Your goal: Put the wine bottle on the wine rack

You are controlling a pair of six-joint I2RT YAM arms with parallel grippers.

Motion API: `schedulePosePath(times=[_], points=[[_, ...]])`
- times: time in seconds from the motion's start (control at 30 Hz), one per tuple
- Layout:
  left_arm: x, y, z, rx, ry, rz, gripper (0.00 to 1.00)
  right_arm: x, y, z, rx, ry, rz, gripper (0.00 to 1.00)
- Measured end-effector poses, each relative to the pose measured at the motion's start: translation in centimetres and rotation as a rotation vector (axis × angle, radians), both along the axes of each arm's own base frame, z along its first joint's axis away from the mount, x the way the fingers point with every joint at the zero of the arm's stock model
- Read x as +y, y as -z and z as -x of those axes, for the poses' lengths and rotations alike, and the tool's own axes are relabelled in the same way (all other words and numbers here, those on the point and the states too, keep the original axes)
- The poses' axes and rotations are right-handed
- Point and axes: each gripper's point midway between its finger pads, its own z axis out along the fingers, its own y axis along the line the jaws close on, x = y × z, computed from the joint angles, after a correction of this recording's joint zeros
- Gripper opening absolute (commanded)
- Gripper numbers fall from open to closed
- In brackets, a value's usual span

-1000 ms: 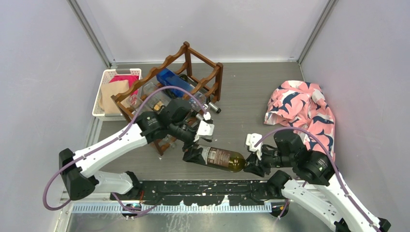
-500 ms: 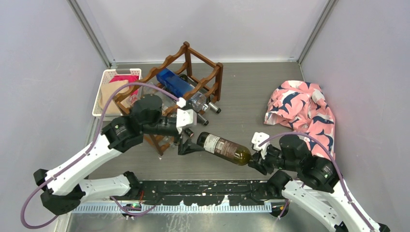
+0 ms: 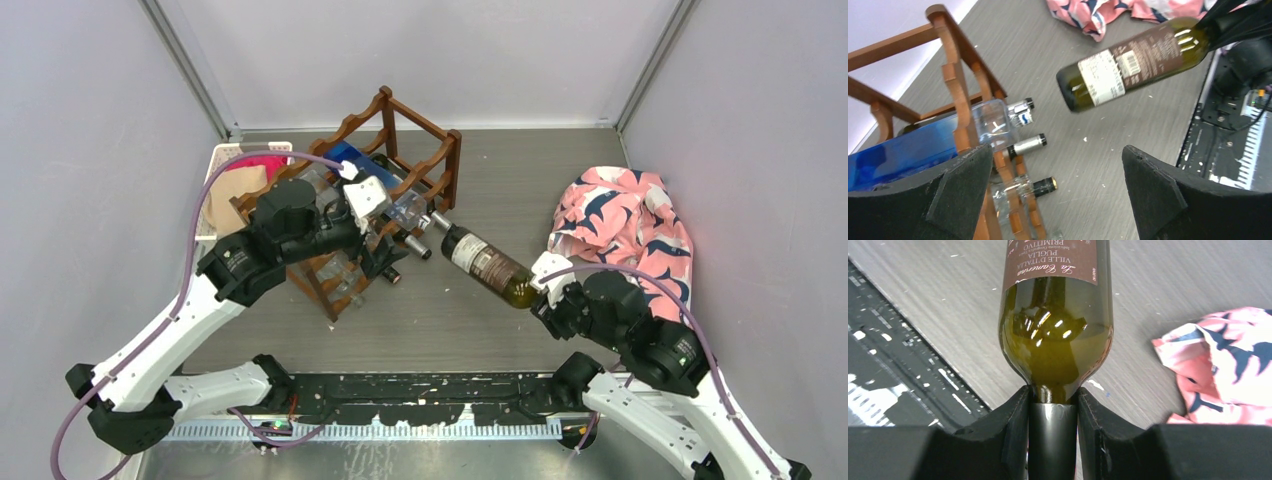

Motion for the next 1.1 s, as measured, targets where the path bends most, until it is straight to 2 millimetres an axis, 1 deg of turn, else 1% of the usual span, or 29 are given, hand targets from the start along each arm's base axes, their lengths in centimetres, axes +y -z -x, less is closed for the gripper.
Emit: schedulePosePath(times=[0.07, 0.2, 0.33, 0.4, 0.5, 0.53, 0.6, 0.7, 0.77, 0.97, 1.1], points=[[0.4, 0.2, -0.6, -0.009, -0.034, -0.012, 1.0, -0.6, -0.6, -0.7, -0.026, 0.041, 0.016, 0.01], [1.2, 0.7, -1.7, -0.035, -0.083, -0.043, 1.0, -1.4, -1.0, -1.9, -0.055, 0.106, 0.052, 0.01], [1.8, 2.0, -2.4, -0.047, -0.116, -0.085, 1.0, -1.1, -1.2, -3.6, -0.048, 0.144, 0.106, 0.01], [2.2, 2.6, -2.6, -0.054, -0.131, -0.106, 1.0, -0.6, -1.3, -4.9, -0.037, 0.165, 0.127, 0.01], [2.8, 3.0, -2.8, -0.07, -0.153, -0.118, 1.0, 0.0, -1.5, -7.0, 0.002, 0.209, 0.095, 0.01], [2.9, 3.0, -2.8, -0.077, -0.158, -0.118, 1.0, -0.1, -1.4, -7.9, 0.025, 0.236, 0.07, 0.01], [3.3, 2.7, -2.9, -0.099, -0.168, -0.114, 1.0, -1.0, -1.4, -9.6, 0.06, 0.308, 0.006, 0.01], [3.5, 2.4, -3.0, -0.115, -0.177, -0.102, 1.0, -2.1, -1.7, -11.2, 0.061, 0.388, -0.041, 0.01], [3.6, 2.4, -3.2, -0.123, -0.183, -0.095, 1.0, -1.5, -2.0, -11.4, 0.06, 0.373, -0.075, 0.01], [4.3, 3.3, -3.5, -0.131, -0.217, -0.095, 1.0, 1.7, -2.9, -11.9, 0.083, 0.257, -0.199, 0.01], [5.0, 3.7, -3.7, -0.141, -0.243, -0.09, 1.0, 2.7, -3.0, -12.5, 0.1, 0.231, -0.242, 0.01]])
